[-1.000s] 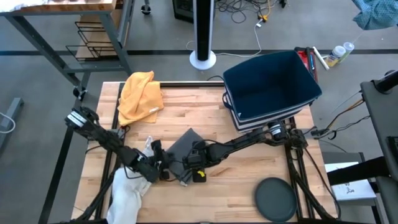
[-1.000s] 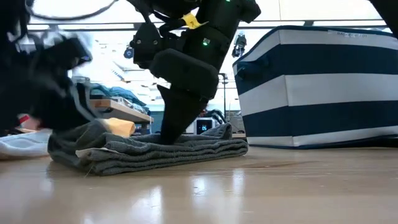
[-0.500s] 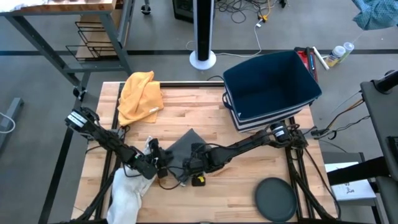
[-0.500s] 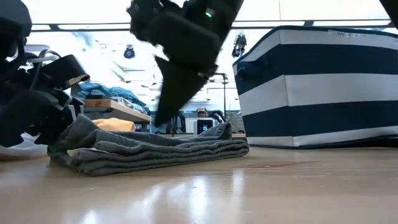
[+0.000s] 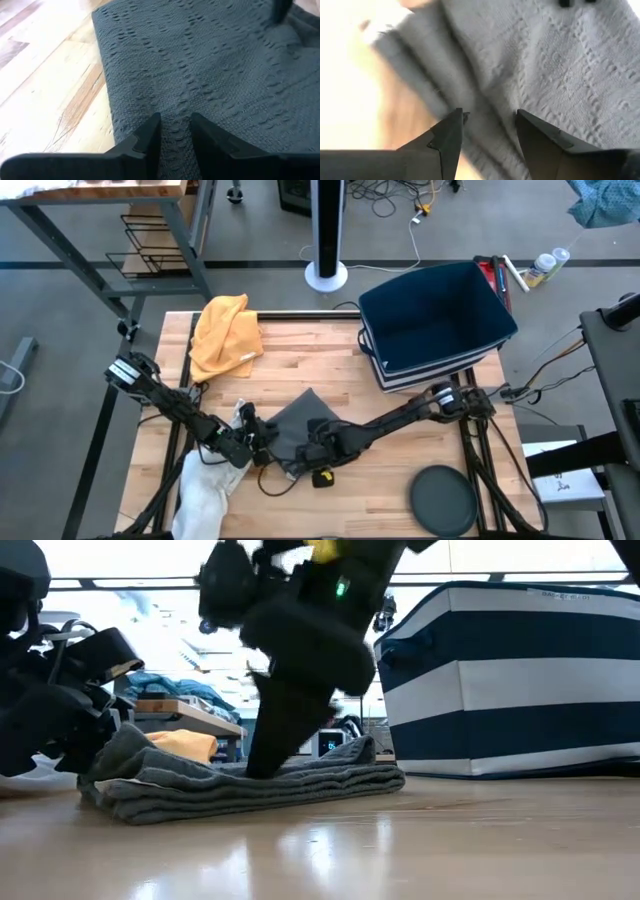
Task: Fold kitchen towel into neat rectangle
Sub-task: Fold the gray towel
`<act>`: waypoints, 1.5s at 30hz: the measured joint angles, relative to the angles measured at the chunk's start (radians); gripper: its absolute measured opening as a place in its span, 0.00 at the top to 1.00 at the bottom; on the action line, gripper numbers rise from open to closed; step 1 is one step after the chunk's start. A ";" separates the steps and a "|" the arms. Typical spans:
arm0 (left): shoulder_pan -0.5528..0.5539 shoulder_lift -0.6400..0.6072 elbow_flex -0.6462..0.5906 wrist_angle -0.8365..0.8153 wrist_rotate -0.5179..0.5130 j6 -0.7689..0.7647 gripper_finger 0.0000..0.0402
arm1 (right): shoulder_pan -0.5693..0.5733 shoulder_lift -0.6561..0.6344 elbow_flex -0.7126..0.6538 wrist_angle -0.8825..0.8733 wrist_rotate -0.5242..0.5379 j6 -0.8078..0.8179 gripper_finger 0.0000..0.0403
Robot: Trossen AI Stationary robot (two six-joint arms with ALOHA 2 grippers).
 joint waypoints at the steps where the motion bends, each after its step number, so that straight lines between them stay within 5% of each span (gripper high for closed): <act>1: 0.000 0.000 0.000 0.006 0.000 0.008 0.75 | 0.001 -0.009 0.006 0.010 0.000 -0.003 0.56; 8: -0.006 -0.079 0.095 -0.037 0.013 0.160 0.72 | -0.016 -0.003 0.012 0.109 0.032 -0.043 0.57; 15: -0.058 -0.229 0.229 -0.359 0.022 0.162 0.74 | -0.009 -0.002 -0.005 0.144 0.016 -0.127 0.57; 23: -0.147 -0.240 0.220 -0.327 0.014 0.123 0.77 | -0.028 -0.002 -0.036 0.073 -0.009 -0.171 0.63; 45: -0.144 -0.184 0.197 -0.242 -0.053 0.088 0.74 | -0.038 0.002 -0.111 0.248 -0.047 -0.257 0.68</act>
